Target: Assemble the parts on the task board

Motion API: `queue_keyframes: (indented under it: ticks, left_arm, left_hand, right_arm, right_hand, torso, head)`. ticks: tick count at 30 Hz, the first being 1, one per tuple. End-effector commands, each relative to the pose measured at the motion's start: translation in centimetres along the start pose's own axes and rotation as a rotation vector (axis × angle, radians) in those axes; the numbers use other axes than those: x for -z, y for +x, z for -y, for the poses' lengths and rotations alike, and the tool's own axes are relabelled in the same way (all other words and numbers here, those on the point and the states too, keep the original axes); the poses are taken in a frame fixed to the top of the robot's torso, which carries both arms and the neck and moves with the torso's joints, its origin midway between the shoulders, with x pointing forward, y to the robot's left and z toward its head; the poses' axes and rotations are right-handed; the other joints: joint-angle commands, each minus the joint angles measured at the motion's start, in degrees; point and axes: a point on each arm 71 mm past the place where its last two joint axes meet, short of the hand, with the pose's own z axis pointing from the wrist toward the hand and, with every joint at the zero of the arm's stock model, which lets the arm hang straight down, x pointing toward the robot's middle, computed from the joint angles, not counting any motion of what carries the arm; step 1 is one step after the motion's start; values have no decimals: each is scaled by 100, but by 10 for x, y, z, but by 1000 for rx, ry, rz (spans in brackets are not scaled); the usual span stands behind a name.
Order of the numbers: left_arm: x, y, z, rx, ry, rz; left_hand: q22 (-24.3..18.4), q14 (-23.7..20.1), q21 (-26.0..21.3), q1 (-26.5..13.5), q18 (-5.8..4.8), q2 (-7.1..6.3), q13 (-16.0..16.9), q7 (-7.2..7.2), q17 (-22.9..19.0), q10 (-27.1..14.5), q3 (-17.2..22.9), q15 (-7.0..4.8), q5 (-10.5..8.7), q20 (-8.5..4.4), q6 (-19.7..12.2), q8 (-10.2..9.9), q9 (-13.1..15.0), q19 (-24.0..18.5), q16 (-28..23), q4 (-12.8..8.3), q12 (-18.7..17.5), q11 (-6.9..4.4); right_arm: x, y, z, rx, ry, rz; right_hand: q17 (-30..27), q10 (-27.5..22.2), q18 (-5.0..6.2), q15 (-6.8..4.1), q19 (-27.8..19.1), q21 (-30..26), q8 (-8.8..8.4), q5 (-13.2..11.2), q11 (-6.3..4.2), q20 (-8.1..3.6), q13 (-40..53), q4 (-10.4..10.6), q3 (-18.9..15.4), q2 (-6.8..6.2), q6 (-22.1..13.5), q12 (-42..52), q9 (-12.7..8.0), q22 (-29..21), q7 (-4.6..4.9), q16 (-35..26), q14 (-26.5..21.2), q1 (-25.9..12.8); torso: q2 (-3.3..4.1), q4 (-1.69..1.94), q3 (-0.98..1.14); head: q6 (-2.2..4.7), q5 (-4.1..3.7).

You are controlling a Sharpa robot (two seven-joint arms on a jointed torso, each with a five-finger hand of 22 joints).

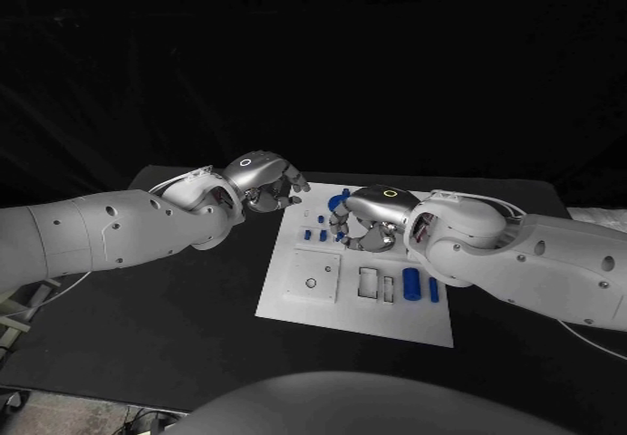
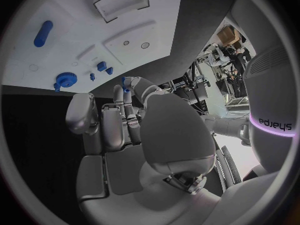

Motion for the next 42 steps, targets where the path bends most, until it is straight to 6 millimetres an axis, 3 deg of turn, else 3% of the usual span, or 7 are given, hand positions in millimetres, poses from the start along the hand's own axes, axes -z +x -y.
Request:
queue_keyframes:
  ticks: [1, 5, 9, 16, 20, 25, 42]
  left_arm:
    - [1, -2, 0, 5, -11, 17]
    - [4, -4, 0, 12, -14, 29]
    - [6, -5, 0, 12, -10, 40]
    - [7, -6, 1, 14, -6, 40]
    - [6, -5, 2, 17, -5, 33]
    - [6, -5, 3, 19, -4, 30]
    - [7, -4, 4, 20, -5, 18]
  left_hand:
    - [1184, -35, -14, -65, 109, 6, 12, 15, 9, -69, 22, -9, 3, 8, -18, -11, -4, 98, -2, 8, -2, 5]
    - [1181, -50, -30, -131, 112, 30, 37, 34, 3, -165, 32, 4, 9, 18, -6, -14, -6, 90, -4, 10, 26, 22]
    - [1187, -39, -16, -194, 108, 28, 65, 61, 71, -405, 40, 29, 26, 39, -9, -33, -15, 94, 45, 4, 58, 62]
    - [1202, -5, 35, -212, 97, 41, 81, 60, 162, -429, 45, 32, 32, 44, -10, -38, -17, 116, 103, 9, 93, 70]
    - [1212, 30, 73, -217, 90, 50, 96, 57, 227, -423, 51, 32, 36, 45, -9, -40, -18, 134, 150, 5, 132, 71]
    - [1214, 40, 80, -212, 89, 52, 101, 58, 238, -424, 55, 31, 38, 46, -7, -40, -18, 138, 161, 1, 146, 70]
    - [1214, 50, 81, -183, 89, 67, 117, 65, 237, -425, 77, 31, 46, 47, -2, -42, -18, 141, 169, -9, 191, 72]
  right_arm:
    - [-5, 13, -1, 43, 11, -74]
    - [-10, 26, -5, 39, 7, -98]
    - [-15, 38, -9, 39, 3, -123]
    - [-18, 50, -9, 47, 11, -143]
    - [-18, 55, -8, 54, 14, -144]
    - [-19, 58, -9, 60, 5, -139]
    - [-25, 64, -5, 85, -3, -87]
  right_hand:
    - [19, -9, -44, 1, 43, 18, -16, -17, 34, 12, -8, -4, 26, 17, -7, -6, -6, 812, 7, 22, 33, -34]
    - [29, -5, -39, 3, 31, -2, -18, -17, 32, 12, -9, -8, 29, 14, -4, -5, -7, 806, 8, 31, 42, -33]
    - [23, 2, -39, 7, 35, 0, -33, -15, 32, 14, -11, -14, 36, 9, -14, -4, -15, 806, 12, 31, 42, -30]
    - [4, 11, -28, 12, 8, -48, -62, -10, 35, 17, -17, -28, 54, 1, -32, -5, -33, 790, 19, 23, 37, -23]
    - [18, 27, -32, 16, 27, -25, -79, -9, 36, 19, -19, -32, 61, -4, -41, -2, -44, 796, 24, 37, 51, -27]
    - [14, 29, -31, 16, 25, -29, -81, -9, 36, 19, -19, -32, 62, -5, -42, -1, -46, 794, 24, 35, 49, -27]
    - [-25, 79, -27, 9, 24, -39, -92, -21, 29, 19, -12, -40, 72, -6, -18, 25, -57, 789, 21, 13, 32, -31]
  torso:
    - [6, 6, 2]
    - [12, 2, 4]
    - [7, -2, 0]
    - [4, -10, 4]
    - [0, -15, -9]
    - [8, -14, 3]
    - [10, -11, 0]
  head:
    - [-1, 53]
    - [-1, 112]
    - [-1, 204]
    - [-1, 376]
    - [-1, 383]
    - [-1, 388]
    - [-1, 411]
